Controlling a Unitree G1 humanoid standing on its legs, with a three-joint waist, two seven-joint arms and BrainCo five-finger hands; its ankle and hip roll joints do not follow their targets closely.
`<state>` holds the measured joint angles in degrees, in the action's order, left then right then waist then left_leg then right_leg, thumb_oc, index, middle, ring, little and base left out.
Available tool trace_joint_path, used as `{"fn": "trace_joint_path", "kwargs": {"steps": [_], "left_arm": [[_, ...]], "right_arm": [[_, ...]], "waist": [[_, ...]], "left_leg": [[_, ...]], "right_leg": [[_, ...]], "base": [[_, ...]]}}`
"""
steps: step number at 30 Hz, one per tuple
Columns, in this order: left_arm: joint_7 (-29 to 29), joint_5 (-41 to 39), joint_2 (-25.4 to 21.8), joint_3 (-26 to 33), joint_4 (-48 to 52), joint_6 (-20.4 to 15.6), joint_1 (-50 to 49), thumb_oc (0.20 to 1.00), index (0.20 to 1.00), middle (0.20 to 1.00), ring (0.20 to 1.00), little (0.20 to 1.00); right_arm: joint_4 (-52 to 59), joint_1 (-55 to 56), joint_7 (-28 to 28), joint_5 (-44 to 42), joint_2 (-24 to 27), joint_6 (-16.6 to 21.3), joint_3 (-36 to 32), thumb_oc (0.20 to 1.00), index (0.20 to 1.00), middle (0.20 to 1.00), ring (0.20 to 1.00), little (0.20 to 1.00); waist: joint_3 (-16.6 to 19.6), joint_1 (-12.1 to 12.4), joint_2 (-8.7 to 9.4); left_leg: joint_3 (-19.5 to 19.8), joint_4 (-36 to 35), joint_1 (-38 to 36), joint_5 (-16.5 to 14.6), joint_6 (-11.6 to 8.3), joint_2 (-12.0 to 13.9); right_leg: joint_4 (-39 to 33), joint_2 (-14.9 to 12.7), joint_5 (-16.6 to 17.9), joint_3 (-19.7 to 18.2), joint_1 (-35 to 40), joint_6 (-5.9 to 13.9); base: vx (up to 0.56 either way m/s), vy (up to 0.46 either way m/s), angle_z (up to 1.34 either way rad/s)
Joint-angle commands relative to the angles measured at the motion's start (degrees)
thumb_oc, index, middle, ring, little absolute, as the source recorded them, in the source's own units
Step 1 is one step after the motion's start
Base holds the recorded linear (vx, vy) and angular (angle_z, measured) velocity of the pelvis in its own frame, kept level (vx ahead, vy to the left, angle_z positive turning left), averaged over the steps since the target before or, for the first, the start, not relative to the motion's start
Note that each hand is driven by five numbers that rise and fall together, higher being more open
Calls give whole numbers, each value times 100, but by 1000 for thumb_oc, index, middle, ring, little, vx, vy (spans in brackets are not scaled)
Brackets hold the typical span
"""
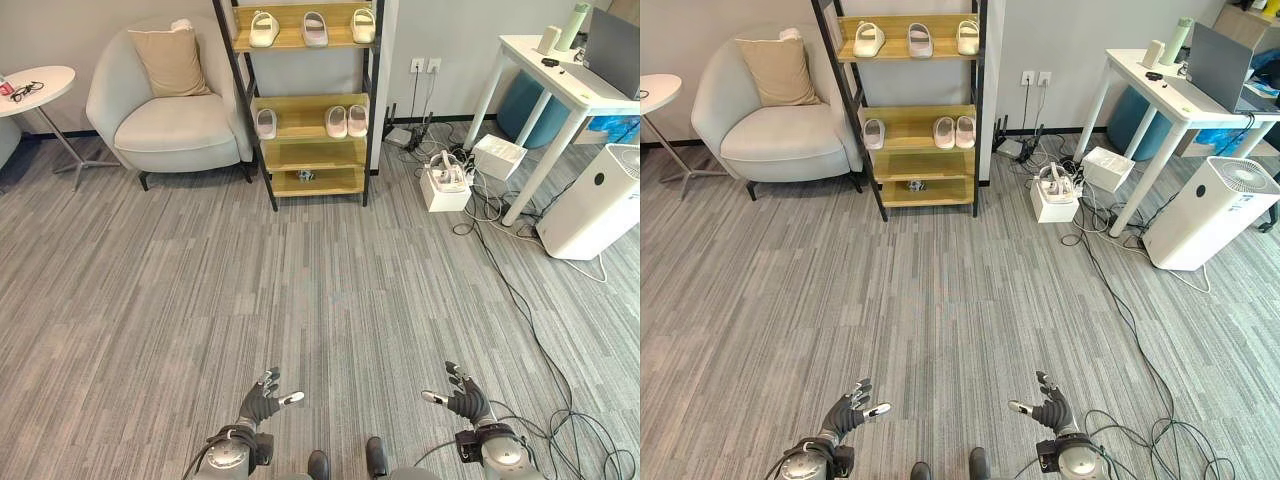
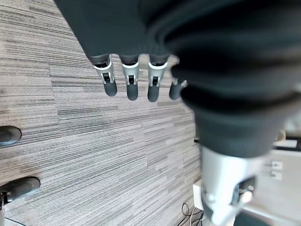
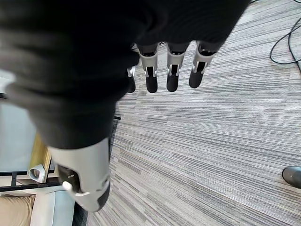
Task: Arrange the slippers neatly on the shoe rack.
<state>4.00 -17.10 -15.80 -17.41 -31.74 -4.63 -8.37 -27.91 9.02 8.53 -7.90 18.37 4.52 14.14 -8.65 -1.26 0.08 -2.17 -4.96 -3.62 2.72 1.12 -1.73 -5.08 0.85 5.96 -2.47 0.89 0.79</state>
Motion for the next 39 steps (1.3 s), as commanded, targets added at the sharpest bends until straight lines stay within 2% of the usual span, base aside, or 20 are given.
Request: {"fn": "trace_joint_path", "kwargs": {"steps": [1, 6, 9, 10, 11, 12, 14, 16, 21, 23, 24, 27, 30, 31, 32, 35, 36, 37, 38, 39], "left_arm": [[7, -43, -99, 223, -54, -170, 291, 1000, 1000, 1000, 1000, 1000], [53, -32, -132, 227, 24, -187, 408, 1000, 1000, 1000, 1000, 1000], [73, -64, -252, 295, 125, -195, 424, 1000, 1000, 1000, 1000, 1000], [81, -41, -312, 395, 172, -203, 416, 1000, 1000, 1000, 1000, 1000], [81, -40, -313, 397, 173, -202, 416, 1000, 1000, 1000, 1000, 1000], [83, -8, -356, 480, 161, -203, 419, 1000, 1000, 1000, 1000, 1000], [90, -7, -355, 566, 199, -216, 426, 1000, 1000, 1000, 1000, 1000], [87, -19, -358, 590, 255, -235, 433, 1000, 1000, 1000, 1000, 1000], [40, -139, -366, 618, 483, -305, 382, 1000, 1000, 1000, 1000, 1000], [24, -179, -335, 589, 503, -318, 391, 1000, 1000, 1000, 1000, 1000], [2, -188, -316, 583, 513, -324, 427, 1000, 1000, 1000, 1000, 1000], [-65, -272, -260, 513, 557, -303, 426, 1000, 1000, 1000, 1000, 1000], [-172, -297, -323, 416, 699, -272, 502, 1000, 1000, 1000, 1000, 1000], [-176, -275, -323, 426, 628, -250, 518, 1000, 1000, 1000, 1000, 1000], [-169, -278, -326, 447, 629, -243, 516, 1000, 1000, 1000, 1000, 1000], [-148, -285, -301, 463, 568, -225, 496, 1000, 1000, 1000, 1000, 1000], [-138, -302, -282, 466, 551, -217, 468, 1000, 1000, 1000, 1000, 1000], [-104, -285, -258, 422, 507, -197, 475, 1000, 1000, 1000, 1000, 1000], [-103, -285, -255, 420, 506, -197, 473, 1000, 1000, 1000, 1000, 1000], [-51, -245, -242, 389, 470, -202, 541, 1000, 1000, 1000, 1000, 1000]], "right_arm": [[157, -257, -1, -83, 32, 125, 23, 1000, 1000, 1000, 1000, 1000], [76, -548, 63, -117, 71, 151, 23, 1000, 1000, 1000, 1000, 1000], [184, -631, 79, 14, 161, 128, 11, 1000, 1000, 1000, 1000, 1000], [242, -635, 79, 110, 176, 88, -50, 1000, 1000, 1000, 1000, 1000], [244, -636, 79, 110, 176, 86, -50, 1000, 1000, 1000, 1000, 1000], [309, -589, 46, 165, 200, 73, -127, 1000, 1000, 1000, 1000, 1000], [339, -522, 49, 199, 196, 71, -211, 1000, 1000, 1000, 1000, 1000], [350, -490, 41, 194, 197, 64, -255, 1000, 1000, 1000, 1000, 1000], [325, -313, 13, 165, 270, 62, -376, 1000, 1000, 1000, 1000, 1000], [307, -215, -1, 169, 307, 43, -423, 1000, 1000, 1000, 1000, 1000], [352, -133, 4, 163, 345, 69, -475, 1000, 1000, 1000, 1000, 1000], [336, -9, -25, 26, 417, 192, -615, 1000, 1000, 1000, 1000, 1000], [422, -34, -17, -132, 585, 303, -704, 1000, 1000, 1000, 1000, 1000], [426, -32, -22, -129, 642, 279, -711, 1000, 1000, 1000, 1000, 1000], [433, -20, -16, -140, 654, 270, -726, 1000, 1000, 1000, 1000, 1000], [390, -28, 15, -200, 679, 273, -767, 1000, 1000, 1000, 1000, 1000], [345, -57, 27, -227, 699, 267, -790, 1000, 1000, 1000, 1000, 1000], [306, -95, 72, -237, 689, 264, -766, 1000, 1000, 1000, 1000, 1000], [305, -93, 73, -237, 691, 265, -766, 1000, 1000, 1000, 1000, 1000], [241, -141, 146, -233, 675, 245, -735, 1000, 1000, 1000, 1000, 1000]], "waist": [[-82, -2, 171], [-185, 59, 246], [-325, 88, 268], [-459, 43, 240], [-454, 43, 248], [-587, -25, 186], [-632, -77, 126], [-636, -114, 111], [-597, -368, 133], [-551, -470, 117], [-490, -527, 116], [-382, -508, 47], [-485, -371, 195], [-518, -278, 257], [-535, -232, 285], [-554, -130, 392], [-550, -64, 405], [-540, 22, 294], [-551, 25, 304], [-555, 104, 218]], "left_leg": [[423, -4, -79, -561, -201, 175], [411, 207, 92, -642, -146, 142], [418, 550, 365, -817, -18, 58], [428, 684, 332, -946, 68, 22], [426, 695, 347, -950, 70, 13], [473, 758, 220, -1056, 126, 21], [478, 673, -30, -1139, 88, 63], [475, 561, -227, -1196, 55, 80], [492, 220, -915, -1478, -159, 138], [503, 198, -1058, -1562, -252, 228], [543, 262, -1090, -1556, -291, 251], [544, 1405, -726, -932, -571, 401], [819, 3256, 219, -311, -573, 153], [762, 3657, 504, -151, -547, 204], [695, 3680, 656, -238, -492, 246], [579, 3332, 999, -584, -364, 253], [470, 2501, 1127, -814, -339, 320], [431, 1401, 1390, -381, -434, 493], [424, 1324, 1331, -348, -438, 485], [374, 618, 1565, 24, -495, 614]], "right_leg": [[106, -310, -878, -288, 274, 467], [375, -331, -983, -251, 134, 495], [1389, -344, -1151, -280, -440, 647], [2303, -389, -1012, -199, -855, 864], [2340, -396, -1031, -204, -882, 865], [3094, -406, -793, -183, -1212, 963], [3441, -496, -726, -9, -1515, 930], [3282, -541, -798, 178, -1598, 875], [1522, -547, -603, 811, -1875, 903], [1222, -516, -456, 884, -1938, 904], [1081, -437, -448, 736, -1833, 854], [928, -148, -421, 521, -1398, 521], [826, -107, -578, 382, -985, 246], [844, -95, -766, 298, -772, 129], [852, -115, -842, 267, -663, 115], [825, -204, -990, 223, -421, 130], [813, -256, -1173, 258, -238, 175], [821, -183, -1355, 298, -33, 179], [826, -193, -1369, 295, -14, 176], [853, -136, -1508, 353, 183, 164]], "base": [[54, 10, -3], [33, 60, -2], [-26, 110, -1], [28, 121, -8], [109, 153, -20], [164, 108, -7], [223, 96, 18], [240, 15, 28], [344, -71, -4], [385, -147, 16], [513, -203, 21], [366, -184, 45], [292, -192, 35], [399, -172, -26], [427, -141, -24], [320, -16, -1], [485, 100, 3], [482, 92, 5], [466, 127, 18], [500, 147, 31]]}}
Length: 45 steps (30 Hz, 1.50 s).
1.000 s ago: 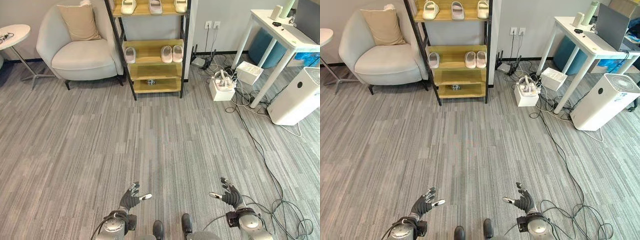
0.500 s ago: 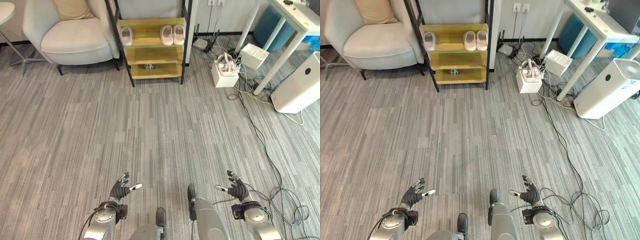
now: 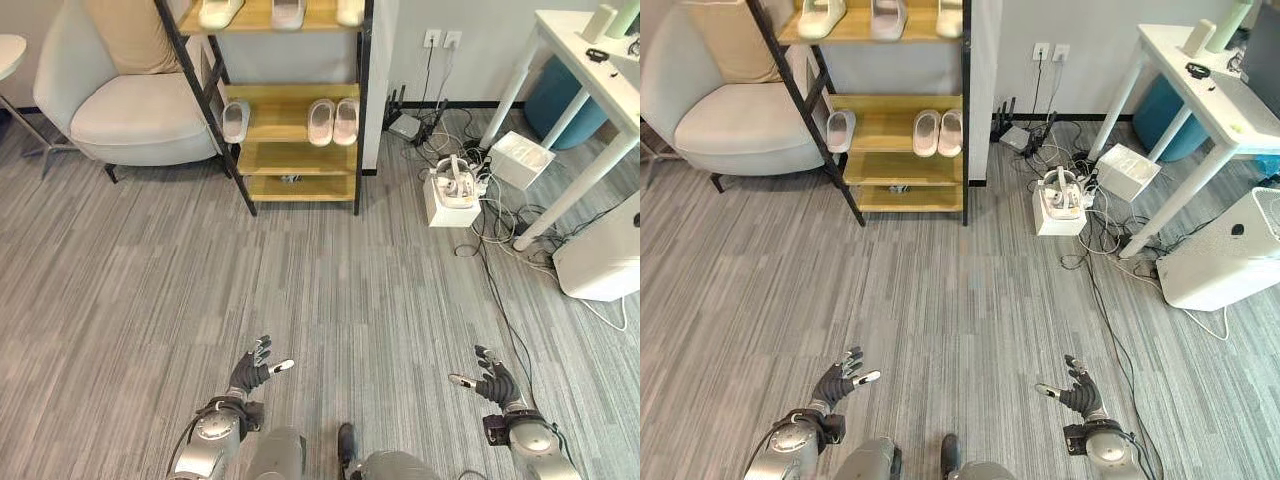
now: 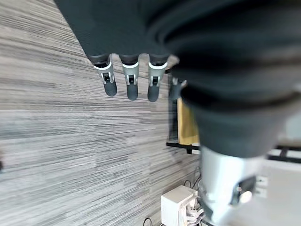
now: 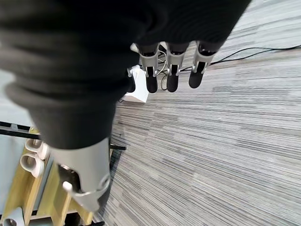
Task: Arrange the slippers neatly on the shoe rack.
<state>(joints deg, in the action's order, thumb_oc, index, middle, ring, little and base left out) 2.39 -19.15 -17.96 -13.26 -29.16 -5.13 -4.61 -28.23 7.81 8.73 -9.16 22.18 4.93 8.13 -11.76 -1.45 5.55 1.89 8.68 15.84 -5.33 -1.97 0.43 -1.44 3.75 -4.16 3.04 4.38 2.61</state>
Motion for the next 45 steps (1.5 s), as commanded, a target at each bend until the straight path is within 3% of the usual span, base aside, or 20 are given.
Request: {"fn": "trace_joint_path", "kwargs": {"steps": [1, 5, 9, 11, 14, 16, 18, 20, 21, 25, 28, 29, 31, 35, 36, 40, 41, 43, 44, 45], "left_arm": [[155, -13, -6, -42, 181, -170, 225, 1000, 1000, 1000, 1000, 1000], [108, 31, -41, -18, 254, -173, 102, 1000, 1000, 1000, 1000, 1000], [52, 51, -107, -62, 348, -146, 58, 1000, 1000, 1000, 1000, 1000], [34, 28, -159, -58, 375, -130, 63, 1000, 1000, 1000, 1000, 1000], [109, 22, -238, -58, 389, -119, 131, 1000, 1000, 1000, 1000, 1000], [114, 15, -270, -36, 416, -106, 112, 1000, 1000, 1000, 1000, 1000], [107, 2, -268, -24, 452, -101, 100, 1000, 1000, 1000, 1000, 1000], [77, -29, -266, -14, 442, -124, 125, 1000, 1000, 1000, 1000, 1000], [80, -45, -262, -18, 449, -130, 124, 1000, 1000, 1000, 1000, 1000], [87, -47, -240, -16, 390, -191, 244, 1000, 1000, 1000, 1000, 1000], [68, -40, -194, -12, 348, -225, 213, 1000, 1000, 1000, 1000, 1000], [60, -211, -84, -43, 264, -199, 282, 1000, 1000, 1000, 1000, 1000], [67, -301, -46, -60, 243, -201, 331, 1000, 1000, 1000, 1000, 1000], [83, -257, 17, -79, 153, -162, 276, 1000, 1000, 1000, 1000, 1000], [128, -220, 43, -135, 129, -125, 294, 1000, 1000, 1000, 1000, 1000], [250, -205, 57, -147, 141, -208, 384, 1000, 1000, 1000, 1000, 1000], [238, -273, 25, -160, 241, -247, 361, 1000, 1000, 1000, 1000, 1000], [175, -210, 1, -343, 202, -232, 519, 1000, 1000, 1000, 1000, 1000], [175, -210, -1, -343, 200, -233, 521, 1000, 1000, 1000, 1000, 1000], [187, -179, -66, -370, 205, -241, 565, 1000, 1000, 1000, 1000, 1000]], "right_arm": [[207, -55, 177, -101, 251, 172, -104, 1000, 1000, 1000, 1000, 1000], [270, 86, 27, 22, 154, 142, -98, 1000, 1000, 1000, 1000, 1000], [320, 101, -109, 59, -6, 75, -39, 1000, 1000, 1000, 1000, 1000], [300, 93, -146, 48, -75, 61, 21, 1000, 1000, 1000, 1000, 1000], [225, -16, -158, 60, -165, 17, 144, 1000, 1000, 1000, 1000, 1000], [229, -5, -140, 76, -238, 14, 191, 1000, 1000, 1000, 1000, 1000], [235, 9, -142, 72, -254, 10, 190, 1000, 1000, 1000, 1000, 1000], [214, -36, -165, 18, -257, 35, 176, 1000, 1000, 1000, 1000, 1000], [221, -51, -137, -12, -231, 32, 178, 1000, 1000, 1000, 1000, 1000], [282, -8, -101, -10, -162, 10, 139, 1000, 1000, 1000, 1000, 1000], [244, 113, -139, -67, -149, 69, 99, 1000, 1000, 1000, 1000, 1000], [138, 64, -126, -174, -57, 141, 80, 1000, 1000, 1000, 1000, 1000], [149, 45, -109, -202, 41, 151, 56, 1000, 1000, 1000, 1000, 1000], [84, 26, -76, -244, 121, 145, -16, 1000, 1000, 1000, 1000, 1000], [38, 25, -28, -280, 133, 137, -55, 1000, 1000, 1000, 1000, 1000], [-18, 16, 55, -199, 181, 68, -7, 1000, 1000, 1000, 1000, 1000], [2, 0, 24, -163, 212, 46, -20, 1000, 1000, 1000, 1000, 1000], [-117, -43, -49, -59, 15, -25, -63, 1000, 1000, 1000, 1000, 1000], [-120, -47, -48, -59, 12, -23, -62, 1000, 1000, 1000, 1000, 1000], [-170, -78, -55, -61, -77, -41, -10, 1000, 1000, 1000, 1000, 1000]], "waist": [[-226, 177, -305], [-18, 172, -310], [133, 161, -114], [119, 166, -48], [-35, 118, -44], [-101, 118, -132], [-128, 87, -180], [-174, 7, -261], [-202, -93, -232], [-195, -287, -190], [-88, -309, -191], [-89, -242, -149], [-128, -182, -88], [-42, -118, -73], [-31, -118, -224], [2, -49, -238], [85, 39, -266], [332, -40, -166], [334, -34, -157], [314, -48, -89]], "left_leg": [[-137, -1128, -263, 951, -242, 409], [-263, -1163, -438, 1183, -262, 423], [-445, -807, -546, 912, -56, 202], [-469, -699, -609, 726, 76, 100], [-544, -658, -852, 466, 296, 17], [-589, -742, -1090, 349, 381, 54], [-563, -838, -1273, 308, 397, 55], [-533, -957, -1632, 156, 361, 22], [-470, -1008, -1916, 18, 316, -64], [-342, -1022, -2311, -286, 157, -72], [-312, -758, -2438, -416, 37, -12], [-208, 721, -1978, 20, -185, -28], [-229, 1660, -1399, 232, -240, 16], [-449, 469, -1271, 22, -184, 396], [-412, -598, -1145, 702, -295, 815], [-453, -1282, -639, 1274, -563, 1547], [-134, -1152, -698, 1423, -701, 1693], [-271, -1203, -947, 1076, -637, 1235], [-281, -1203, -947, 1074, -632, 1227], [-364, -1217, -979, 991, -539, 1088]], "right_leg": [[455, -467, -608, -212, 118, 26], [443, -605, -683, -325, 421, 176], [826, -933, -396, -618, 366, 437], [1462, -986, -121, -724, 120, 542], [2659, -1037, 720, -701, -505, 779], [3187, -1058, 883, -463, -829, 771], [3316, -1000, 710, -378, -1041, 700], [2556, -888, 156, -13, -1346, 565], [1659, -741, 124, 96, -1606, 543], [325, -637, 372, 113, -1566, 606], [271, -565, 439, -31, -1351, 455], [202, -505, 425, -134, -943, 209], [79, -536, 264, -79, -598, 55], [165, -686, -58, -26, -335, 93], [268, -671, -351, 45, -204, 103], [456, -1073, -701, 7, 218, 303], [441, -1338, -632, -157, 308, 454], [498, -2018, 96, -299, 91, 818], [492, -2028, 100, -307, 87, 823], [564, -2139, 541, -378, -44, 852]], "base": [[498, 151, 19], [458, 223, -29], [373, 249, -41], [207, 169, -47], [177, 171, 34], [183, 129, 45], [229, 105, 24], [469, 80, 26], [364, -21, 31], [315, -87, 20], [337, -143, 44], [398, -195, 75], [354, -121, 22], [305, 114, -6], [345, 287, 8], [439, 604, 31], [635, 1277, -33], [429, 1055, -71], [77, 384, -53], [-2, 111, -7]]}}
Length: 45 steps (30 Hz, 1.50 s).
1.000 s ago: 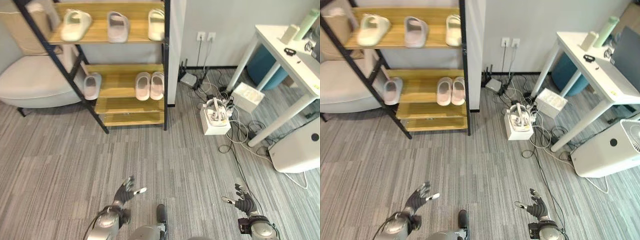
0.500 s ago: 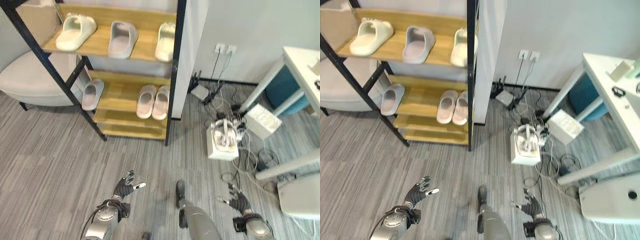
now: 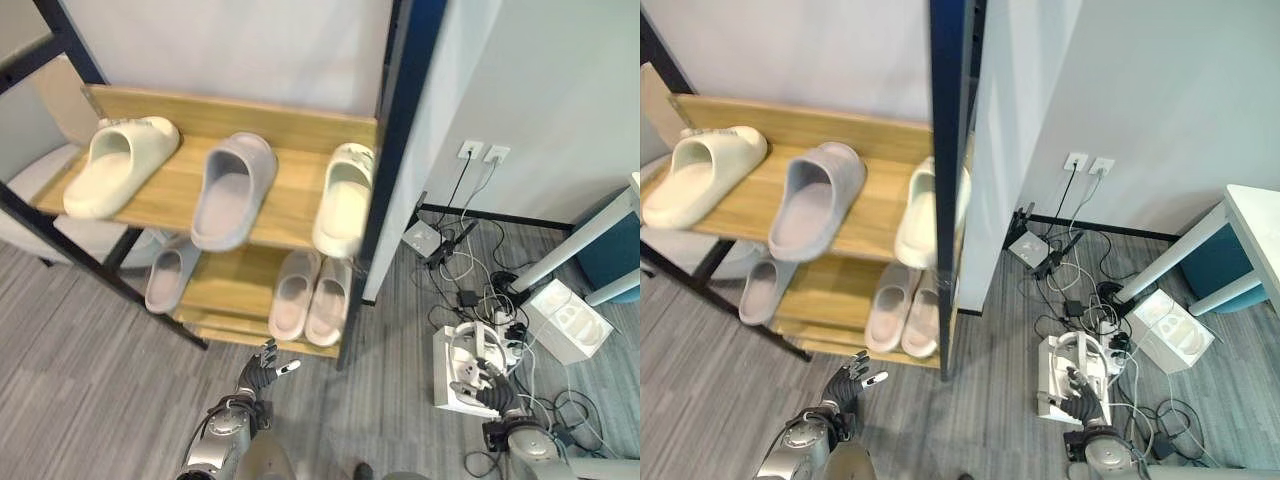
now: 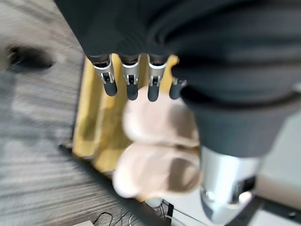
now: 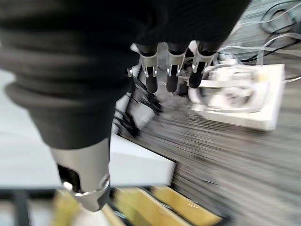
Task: Arrange the slippers neatly on the shoe rack.
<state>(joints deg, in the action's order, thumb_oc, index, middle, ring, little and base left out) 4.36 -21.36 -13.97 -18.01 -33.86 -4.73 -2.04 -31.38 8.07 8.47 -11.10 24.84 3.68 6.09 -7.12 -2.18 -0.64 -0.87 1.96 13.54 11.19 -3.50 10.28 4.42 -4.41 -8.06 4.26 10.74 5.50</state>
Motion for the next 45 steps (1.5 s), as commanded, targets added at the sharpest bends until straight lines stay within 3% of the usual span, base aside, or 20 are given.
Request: {"fn": "trace_joint_path", "kwargs": {"steps": [1, 3, 4, 7, 8, 10, 11, 12, 13, 16, 19, 25, 27, 29, 32, 35, 37, 40, 41, 45], "left_arm": [[-10, 41, -470, 106, 674, -281, 309, 1000, 1000, 1000, 1000, 1000], [-9, -8, -611, 86, 750, -297, 358, 1000, 1000, 1000, 1000, 1000], [-7, -20, -647, 87, 744, -294, 387, 1000, 1000, 1000, 1000, 1000], [-24, -1, -687, 123, 707, -261, 340, 1000, 1000, 1000, 1000, 1000], [-40, -24, -691, 175, 735, -238, 283, 1000, 1000, 1000, 1000, 1000], [-46, -64, -671, 247, 760, -196, 238, 1000, 1000, 1000, 1000, 1000], [-29, -66, -654, 297, 756, -196, 205, 1000, 1000, 1000, 1000, 1000], [-22, -77, -645, 335, 783, -200, 161, 1000, 1000, 1000, 1000, 1000], [-75, -80, -602, 378, 765, -206, 102, 1000, 1000, 1000, 1000, 1000], [-86, -156, -516, 378, 858, -208, -20, 1000, 1000, 1000, 1000, 1000], [-131, -164, -482, 262, 900, -190, 53, 1000, 1000, 1000, 1000, 1000], [-146, -134, -454, 163, 907, -165, 72, 1000, 1000, 1000, 1000, 1000], [-121, -164, -410, 150, 937, -169, 25, 1000, 1000, 1000, 1000, 1000], [-146, -158, -395, 97, 959, -164, 22, 1000, 1000, 1000, 1000, 1000], [-174, -98, -372, 63, 998, -167, -39, 1000, 1000, 1000, 1000, 1000], [-193, -59, -419, 55, 960, -173, -44, 1000, 1000, 1000, 1000, 1000], [-166, -21, -446, 73, 898, -167, -61, 1000, 1000, 1000, 1000, 1000], [91, 119, -413, 38, 795, -261, -46, 1000, 1000, 1000, 1000, 1000], [91, 120, -409, 31, 793, -262, -53, 1000, 1000, 1000, 1000, 1000], [202, 267, -342, -129, 640, -404, -61, 1000, 1000, 1000, 1000, 1000]], "right_arm": [[142, -108, -28, 134, -348, 84, 195, 1000, 1000, 1000, 1000, 1000], [176, -165, -64, 115, -521, 79, 391, 1000, 1000, 1000, 1000, 1000], [136, -209, -60, 144, -546, 93, 467, 1000, 1000, 1000, 1000, 1000], [132, -240, -91, 141, -592, 78, 549, 1000, 1000, 1000, 1000, 1000], [148, -231, -95, 130, -577, 106, 585, 1000, 1000, 1000, 1000, 1000], [158, -241, -74, 139, -528, 120, 617, 1000, 1000, 1000, 1000, 1000], [152, -263, -51, 158, -513, 139, 640, 1000, 1000, 1000, 1000, 1000], [166, -279, -42, 181, -517, 138, 652, 1000, 1000, 1000, 1000, 1000], [213, -277, -29, 191, -497, 148, 653, 1000, 1000, 1000, 1000, 1000], [246, -244, -89, 177, -376, 156, 637, 1000, 1000, 1000, 1000, 1000], [190, -271, -83, 140, -262, 155, 555, 1000, 1000, 1000, 1000, 1000], [138, -246, -59, 88, -159, 190, 452, 1000, 1000, 1000, 1000, 1000], [148, -228, -57, 124, -141, 207, 439, 1000, 1000, 1000, 1000, 1000], [214, -193, -63, 169, -94, 197, 410, 1000, 1000, 1000, 1000, 1000], [231, -184, -72, 273, -119, 192, 427, 1000, 1000, 1000, 1000, 1000], [267, -235, -45, 463, -173, 149, 503, 1000, 1000, 1000, 1000, 1000], [413, -258, 34, 795, -187, 116, 598, 1000, 1000, 1000, 1000, 1000], [1800, -112, 603, 3187, 311, 100, 796, 1000, 1000, 1000, 1000, 1000], [1814, -92, 597, 3192, 314, 93, 791, 1000, 1000, 1000, 1000, 1000], [3447, 691, 949, 4718, 767, 370, 713, 1000, 1000, 1000, 1000, 1000]], "waist": [[-146, 41, 545], [-195, 101, 599], [-204, 126, 584], [-211, 135, 534], [-267, 168, 474], [-297, 177, 428], [-330, 210, 430], [-374, 258, 460], [-367, 297, 519], [-419, 364, 501], [-448, 331, 439], [-348, 226, 438], [-305, 177, 347], [-273, 130, 256], [-227, 123, 163], [-199, 124, 219], [-200, 158, 278], [-209, 144, 348], [-212, 149, 348], [-202, -16, 345]], "left_leg": [[-109, -541, -748, -665, -378, 91], [-337, -459, -733, -842, -176, -88], [-438, -487, -755, -883, -126, -118], [-557, -552, -853, -911, 18, -278], [-600, -572, -935, -915, 78, -366], [-619, -572, -969, -876, 122, -486], [-650, -568, -987, -871, 127, -553], [-690, -574, -1078, -885, 122, -590], [-694, -461, -1061, -873, 114, -688], [-571, 15, -903, -877, 74, -714], [-350, 120, -744, -841, -22, -696], [67, 56, -942, -794, -172, -184], [319, -163, -1118, -730, -278, -10], [244, -388, -1194, -689, -330, 53], [262, -681, -1379, -780, -338, -25], [182, -696, -1453, -906, -272, -160], [72, -696, -1511, -987, -194, -220], [-161, -696, -1598, -1086, -46, -303], [-166, -696, -1642, -1140, -47, -307], [-295, -696, -1727, -1204, -11, -314]], "right_leg": [[-31, -1337, 939, -519, -690, 570], [134, -1460, 1456, -368, -994, 505], [164, -1394, 1392, -247, -1056, 476], [303, -823, 946, -200, -1205, 374], [488, -411, 429, -92, -1204, 281], [737, 118, 89, -150, -1223, 149], [809, 307, -47, -105, -1176, 104], [755, 325, -125, 41, -1059, 24], [361, 428, -157, 12, -794, -140], [75, 451, -86, -204, -650, -259], [20, 382, -101, -154, -649, -294], [-40, 93, -37, -73, -792, -223], [-37, 67, -65, -60, -798, -177], [-34, 26, -109, -27, -769, -129], [4, 4, -100, -66, -788, -67], [-23, -96, 35, -165, -830, 27], [-50, -172, 122, -256, -844, 98], [-154, -262, 284, -457, -908, 227], [-156, -268, 237, -456, -865, 232], [-206, -284, 287, -575, -894, 305]], "base": [[2, 227, -11], [-13, 357, 4], [-30, 383, 13], [-22, 252, -11], [-49, 232, -18], [-88, 146, -3], [-82, 50, 6], [-74, -51, 6], [-47, -101, -3], [-62, -100, -9], [-103, 15, 7], [-55, 110, 18], [21, 164, 4], [25, 200, 5], [20, 184, 4], [12, 146, 5], [29, 138, -19], [15, 143, -37], [15, 76, -38], [-7, 65, -19]]}}
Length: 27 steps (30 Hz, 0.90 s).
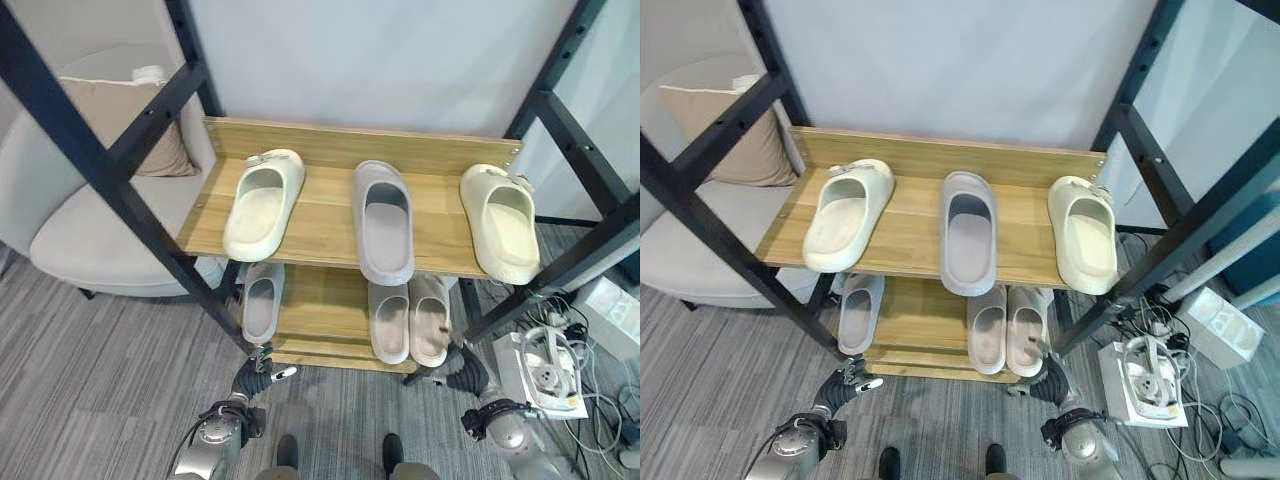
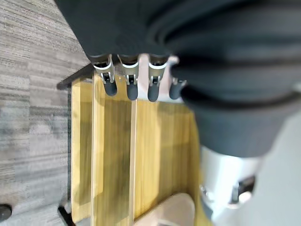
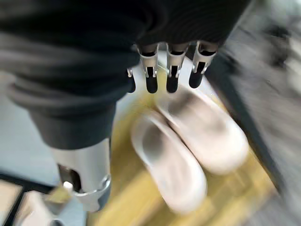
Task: Arrange the slippers neatly on the shoe rack.
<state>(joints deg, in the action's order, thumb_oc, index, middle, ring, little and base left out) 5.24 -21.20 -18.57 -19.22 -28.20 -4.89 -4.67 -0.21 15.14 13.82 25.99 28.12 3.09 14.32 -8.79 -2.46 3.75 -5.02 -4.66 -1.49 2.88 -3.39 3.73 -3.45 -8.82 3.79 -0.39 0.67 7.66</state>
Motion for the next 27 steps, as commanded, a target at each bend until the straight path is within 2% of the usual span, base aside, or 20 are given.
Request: {"fn": "trace_joint_path", "kwargs": {"steps": [1, 5, 10, 11, 12, 15, 21, 23, 27], "left_arm": [[224, 366, 86, -140, 111, -483, 148, 1000, 1000, 1000, 1000, 1000], [397, 419, 35, -328, 156, -548, 135, 1000, 1000, 1000, 1000, 1000], [584, 421, 97, -497, 63, -601, 100, 1000, 1000, 1000, 1000, 1000], [585, 422, 103, -496, 60, -601, 104, 1000, 1000, 1000, 1000, 1000], [605, 410, 123, -522, 5, -592, 105, 1000, 1000, 1000, 1000, 1000], [637, 355, 165, -540, -28, -545, 107, 1000, 1000, 1000, 1000, 1000], [529, 309, 215, -533, -158, -471, 137, 1000, 1000, 1000, 1000, 1000], [437, 212, 205, -465, -145, -447, 72, 1000, 1000, 1000, 1000, 1000], [358, 158, 136, -359, -112, -422, -6, 1000, 1000, 1000, 1000, 1000]], "right_arm": [[1369, 476, 733, 1417, 686, 678, -53, 1000, 1000, 1000, 1000, 1000], [2083, 617, 1128, 1546, 917, 749, 89, 1000, 1000, 1000, 1000, 1000], [3144, 473, 1942, 1622, 1190, 710, -155, 1000, 1000, 1000, 1000, 1000], [3151, 476, 1943, 1621, 1197, 704, -159, 1000, 1000, 1000, 1000, 1000], [3305, 158, 2189, 1587, 1222, 634, -265, 1000, 1000, 1000, 1000, 1000], [3516, -533, 2436, 1431, 1160, 533, -416, 1000, 1000, 1000, 1000, 1000], [3331, -2000, 2568, 1314, 1144, 341, -466, 1000, 1000, 1000, 1000, 1000], [2882, -2815, 2449, 1260, 1062, 189, -370, 1000, 1000, 1000, 1000, 1000], [2426, -3377, 2316, 1192, 978, 96, -202, 1000, 1000, 1000, 1000, 1000]], "waist": [[-8, -95, -99], [55, -175, -115], [170, -241, -144], [167, -242, -149], [209, -226, -150], [260, -172, -148], [346, 10, -115], [377, 168, -81], [373, 313, -42]], "left_leg": [[41, -34, -259, -365, -20, 347], [-48, -34, -361, -448, -31, 354], [-104, -34, -412, -473, -30, 357], [-104, -34, -413, -474, -30, 358], [-115, -34, -417, -482, -22, 354], [-130, -34, -425, -486, -9, 350], [-48, -34, -407, -498, 19, 326], [33, -34, -399, -518, 47, 299], [107, -34, -396, -521, 74, 266]], "right_leg": [[568, 170, -828, -181, 66, 112], [530, 171, -832, -232, 89, 158], [477, 152, -793, -257, 98, 207], [476, 152, -793, -258, 99, 208], [456, 142, -773, -268, 105, 216], [410, 130, -744, -268, 127, 217], [370, 102, -754, -168, 227, 191], [334, 76, -736, -115, 285, 175], [316, 62, -730, -82, 330, 161]], "base": [[26, 82, -21], [10, 47, -25], [-4, 39, -11], [0, 0, 0], [0, 0, 0], [-1, 10, 0], [7, 9, 4], [34, 27, 17], [1, 15, 8]]}}
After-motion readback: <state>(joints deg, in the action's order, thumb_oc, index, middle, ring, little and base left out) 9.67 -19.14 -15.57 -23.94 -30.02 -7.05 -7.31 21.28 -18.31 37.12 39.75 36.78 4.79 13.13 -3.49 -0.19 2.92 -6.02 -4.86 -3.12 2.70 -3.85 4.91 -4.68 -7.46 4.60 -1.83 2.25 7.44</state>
